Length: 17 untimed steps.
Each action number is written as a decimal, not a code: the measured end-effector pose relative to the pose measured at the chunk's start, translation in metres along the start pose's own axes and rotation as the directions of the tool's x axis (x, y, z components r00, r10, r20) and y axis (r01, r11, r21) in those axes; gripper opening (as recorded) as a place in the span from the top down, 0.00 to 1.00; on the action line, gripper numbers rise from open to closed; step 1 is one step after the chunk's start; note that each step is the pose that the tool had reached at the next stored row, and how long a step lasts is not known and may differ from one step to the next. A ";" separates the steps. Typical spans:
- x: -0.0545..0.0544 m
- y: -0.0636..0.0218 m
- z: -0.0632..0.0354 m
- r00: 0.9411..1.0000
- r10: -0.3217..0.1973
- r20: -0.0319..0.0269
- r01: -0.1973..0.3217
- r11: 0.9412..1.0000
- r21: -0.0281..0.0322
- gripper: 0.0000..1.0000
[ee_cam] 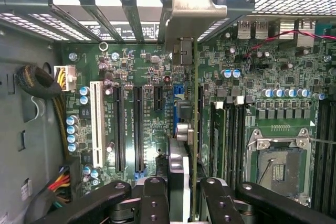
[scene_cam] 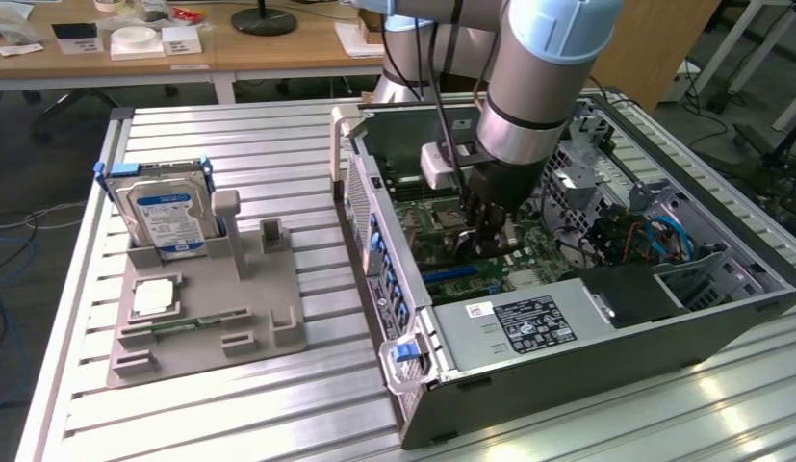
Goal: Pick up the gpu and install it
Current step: 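Insert the gpu into the slot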
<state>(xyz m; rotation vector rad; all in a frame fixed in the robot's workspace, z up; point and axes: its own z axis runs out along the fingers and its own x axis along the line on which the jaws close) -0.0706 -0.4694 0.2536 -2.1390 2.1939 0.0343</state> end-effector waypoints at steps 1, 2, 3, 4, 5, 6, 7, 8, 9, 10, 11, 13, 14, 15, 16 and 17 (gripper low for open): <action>0.000 0.0008 0.0005 1.000 0.001 0.000 -0.001 1.000 0.000 0.72; 0.000 0.0012 0.0010 1.000 0.001 0.000 -0.001 1.000 0.000 0.72; 0.000 0.0016 0.0016 1.000 0.001 0.000 -0.001 1.000 0.000 0.72; 0.000 0.0021 0.0021 1.000 0.001 0.000 -0.001 1.000 0.000 0.72; 0.000 0.0025 0.0026 1.000 0.001 0.000 -0.001 1.000 0.000 0.72; 0.000 0.0031 0.0029 1.000 0.001 0.000 -0.001 1.000 0.000 0.72; 0.000 0.0035 0.0034 1.000 0.001 0.000 -0.001 1.000 0.000 0.72; 0.000 0.0038 0.0038 1.000 0.001 0.000 -0.001 1.000 0.000 0.72; 0.000 0.0042 0.0041 1.000 0.001 0.000 -0.001 1.000 0.000 0.72; 0.000 0.0045 0.0045 1.000 0.001 0.000 -0.001 1.000 0.000 0.72; 0.000 0.0047 0.0049 1.000 0.001 0.000 -0.001 1.000 0.000 0.72; 0.001 0.0051 0.0056 1.000 0.001 0.000 -0.001 1.000 0.000 0.72; 0.001 0.0054 0.0060 1.000 0.001 0.000 -0.001 1.000 0.000 0.72; 0.001 0.0058 0.0064 1.000 0.001 0.000 -0.001 1.000 0.000 0.72; 0.001 0.0062 0.0069 1.000 0.001 0.000 -0.001 1.000 0.000 0.72; 0.001 0.0066 0.0072 1.000 0.001 0.000 -0.001 1.000 0.000 0.72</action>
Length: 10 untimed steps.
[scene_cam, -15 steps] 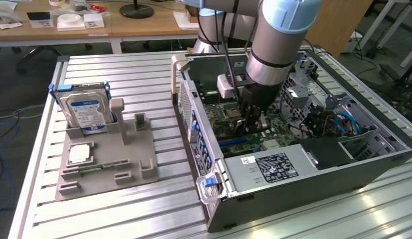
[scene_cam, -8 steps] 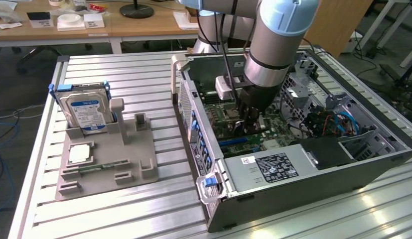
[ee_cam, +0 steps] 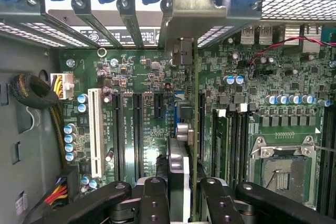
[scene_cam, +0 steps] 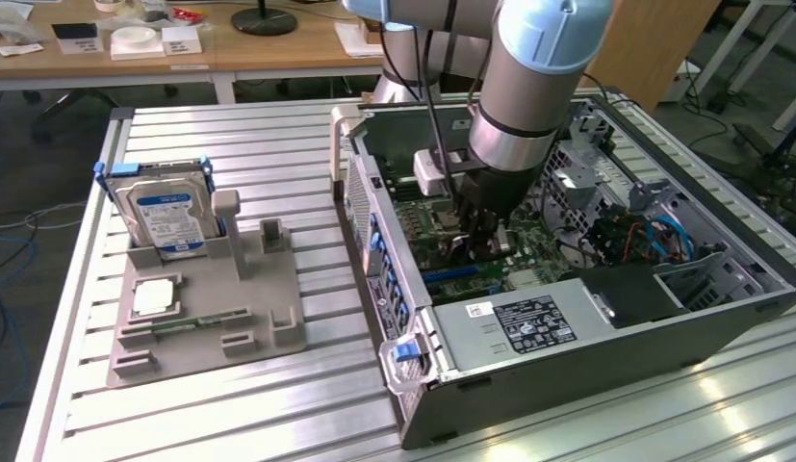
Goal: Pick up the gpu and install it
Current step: 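Insert the gpu into the slot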
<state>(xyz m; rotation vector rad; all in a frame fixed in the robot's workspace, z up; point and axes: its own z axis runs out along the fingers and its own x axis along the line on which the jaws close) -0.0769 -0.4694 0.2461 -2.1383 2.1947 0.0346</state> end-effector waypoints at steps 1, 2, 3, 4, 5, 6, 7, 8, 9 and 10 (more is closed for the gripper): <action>0.000 0.0004 0.0004 1.000 0.000 0.000 0.000 1.000 0.000 0.72; 0.000 0.0009 0.0008 1.000 0.000 0.000 0.000 1.000 0.000 0.72; 0.000 0.0014 0.0013 1.000 0.000 0.000 0.000 1.000 0.000 0.72; 0.000 0.0019 0.0018 1.000 0.000 0.000 0.000 1.000 0.000 0.72; 0.000 0.0024 0.0023 1.000 0.000 0.000 0.000 1.000 0.000 0.72; 0.000 0.0029 0.0026 1.000 0.000 0.000 0.000 1.000 0.000 0.72; 0.000 0.0033 0.0030 1.000 0.000 0.000 0.000 1.000 0.000 0.72; 0.000 0.0035 0.0033 1.000 0.000 0.000 0.000 1.000 0.000 0.72; 0.000 0.0035 0.0034 1.000 0.000 0.000 0.000 1.000 0.000 0.72; 0.000 0.0036 0.0036 1.000 0.000 0.000 0.000 1.000 0.000 0.72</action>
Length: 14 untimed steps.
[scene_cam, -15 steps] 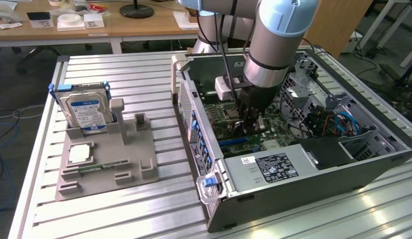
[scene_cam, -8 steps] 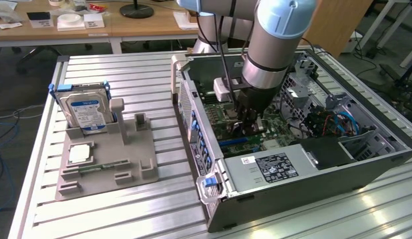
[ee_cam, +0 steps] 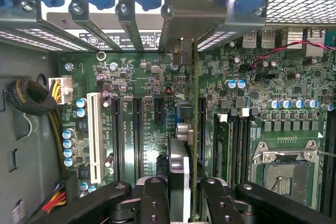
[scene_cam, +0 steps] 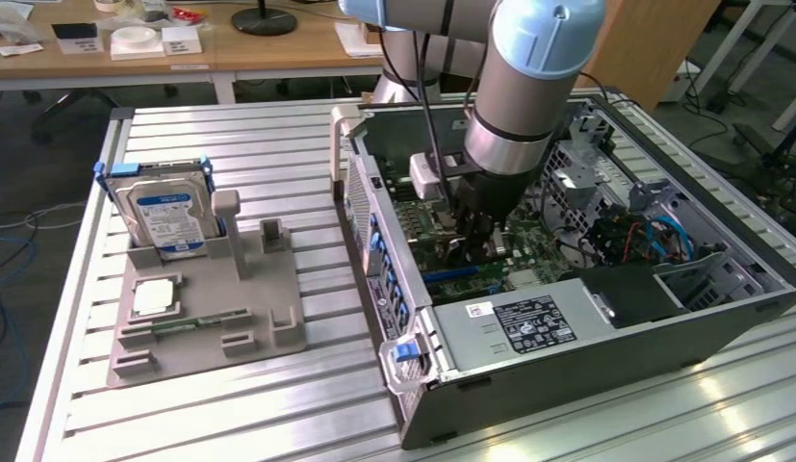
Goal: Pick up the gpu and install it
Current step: 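Insert the gpu into the slot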
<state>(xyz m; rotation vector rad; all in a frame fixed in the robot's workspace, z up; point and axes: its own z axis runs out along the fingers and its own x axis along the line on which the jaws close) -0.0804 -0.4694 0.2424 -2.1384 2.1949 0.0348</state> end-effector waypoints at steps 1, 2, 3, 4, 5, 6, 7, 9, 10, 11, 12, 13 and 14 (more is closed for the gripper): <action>0.000 0.0000 0.0000 1.000 0.000 0.000 0.000 1.000 0.000 0.72; 0.000 0.0000 0.0000 1.000 0.000 0.000 0.000 1.000 0.000 0.72; 0.000 0.0000 0.0000 1.000 0.000 0.000 0.000 1.000 0.000 0.72; 0.000 0.0000 0.0000 1.000 0.000 0.000 0.000 1.000 -0.001 0.72; 0.000 0.0001 0.0000 1.000 0.000 0.000 0.000 1.000 -0.002 0.72; 0.000 0.0000 0.0000 1.000 0.000 0.000 0.000 1.000 -0.004 0.72; 0.000 -0.0002 0.0001 1.000 0.000 0.000 0.000 1.000 -0.006 0.72; 0.000 -0.0002 0.0000 1.000 0.001 0.000 -0.001 1.000 -0.009 0.72; 0.000 -0.0002 0.0000 1.000 0.001 0.000 -0.001 1.000 -0.009 0.72; 0.000 -0.0002 0.0001 1.000 0.001 0.000 -0.001 1.000 -0.009 0.72; 0.000 -0.0002 0.0007 1.000 0.001 0.000 -0.001 1.000 -0.009 0.72; 0.000 -0.0002 0.0013 1.000 0.001 0.000 -0.001 1.000 -0.010 0.72; 0.000 -0.0002 0.0019 1.000 0.001 0.000 -0.001 1.000 -0.010 0.72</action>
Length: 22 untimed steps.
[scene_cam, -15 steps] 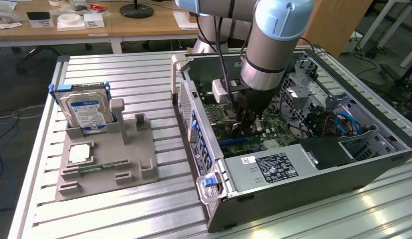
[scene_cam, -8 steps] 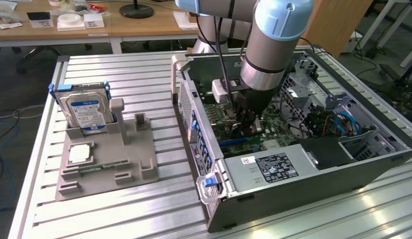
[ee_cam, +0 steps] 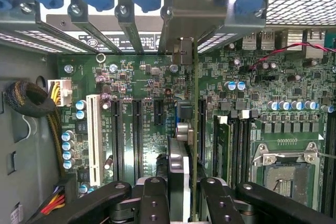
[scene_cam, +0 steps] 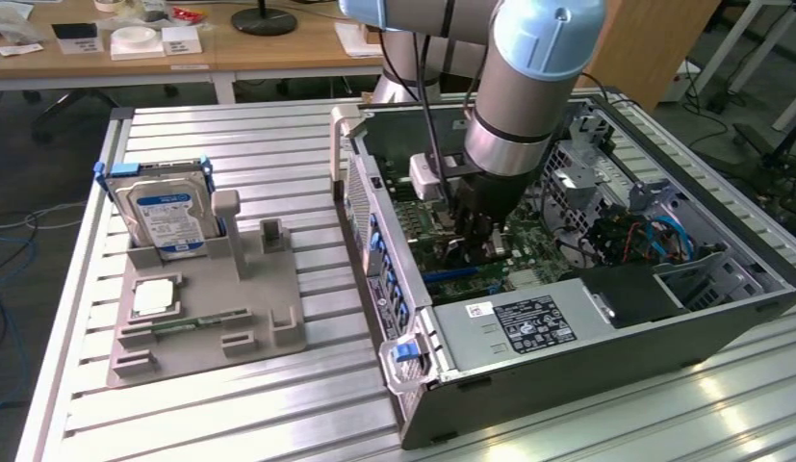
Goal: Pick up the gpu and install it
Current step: 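Insert the gpu into the slot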
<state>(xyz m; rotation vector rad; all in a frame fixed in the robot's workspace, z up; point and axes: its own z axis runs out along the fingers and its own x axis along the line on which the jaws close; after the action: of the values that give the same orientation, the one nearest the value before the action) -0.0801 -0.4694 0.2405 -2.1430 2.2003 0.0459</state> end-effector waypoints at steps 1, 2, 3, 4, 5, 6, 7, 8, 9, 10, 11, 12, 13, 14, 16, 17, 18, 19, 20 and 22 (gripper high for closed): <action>0.000 0.0000 0.0007 1.000 0.000 0.000 0.000 1.000 0.000 0.72; 0.000 0.0000 0.0014 1.000 0.000 0.000 0.000 1.000 -0.001 0.72; 0.000 0.0000 0.0021 1.000 0.000 0.000 0.000 1.000 -0.001 0.72; 0.000 0.0001 0.0028 1.000 0.000 0.000 0.000 1.000 -0.002 0.72; 0.000 0.0001 0.0036 1.000 0.000 0.000 0.000 1.000 -0.003 0.72; 0.000 0.0001 0.0045 1.000 0.000 0.000 0.000 1.000 -0.004 0.72; 0.000 0.0001 0.0052 1.000 0.000 0.000 0.000 1.000 -0.005 0.72; 0.000 0.0001 0.0057 1.000 0.000 0.000 0.000 1.000 -0.005 0.72; 0.000 0.0001 0.0057 1.000 0.000 -0.001 0.000 1.000 -0.006 0.72; 0.000 0.0001 0.0057 1.000 0.000 -0.001 0.000 1.000 -0.006 0.72; 0.000 0.0001 0.0057 1.000 0.000 0.000 0.000 1.000 -0.006 0.72; 0.000 0.0002 0.0058 1.000 0.000 0.000 0.000 1.000 -0.006 0.72; 0.000 0.0002 0.0058 1.000 0.000 0.000 0.000 1.000 -0.006 0.72; 0.000 0.0002 0.0058 1.000 0.000 0.000 0.000 1.000 -0.006 0.72; 0.000 0.0001 0.0059 1.000 0.000 0.000 0.000 1.000 -0.006 0.72; 0.000 -0.0001 0.0059 1.000 0.000 0.000 0.000 1.000 -0.006 0.72; 0.000 -0.0003 0.0059 1.000 0.001 0.000 -0.001 1.000 -0.006 0.72; 0.000 -0.0003 0.0059 1.000 0.001 0.000 -0.001 1.000 -0.006 0.72; 0.000 -0.0004 0.0059 1.000 0.001 0.000 -0.001 1.000 -0.006 0.72; 0.000 -0.0005 0.0058 1.000 0.000 0.000 0.000 1.000 -0.006 0.72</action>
<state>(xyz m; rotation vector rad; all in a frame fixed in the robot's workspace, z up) -0.0795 -0.4694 0.2348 -2.1455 2.2034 0.0521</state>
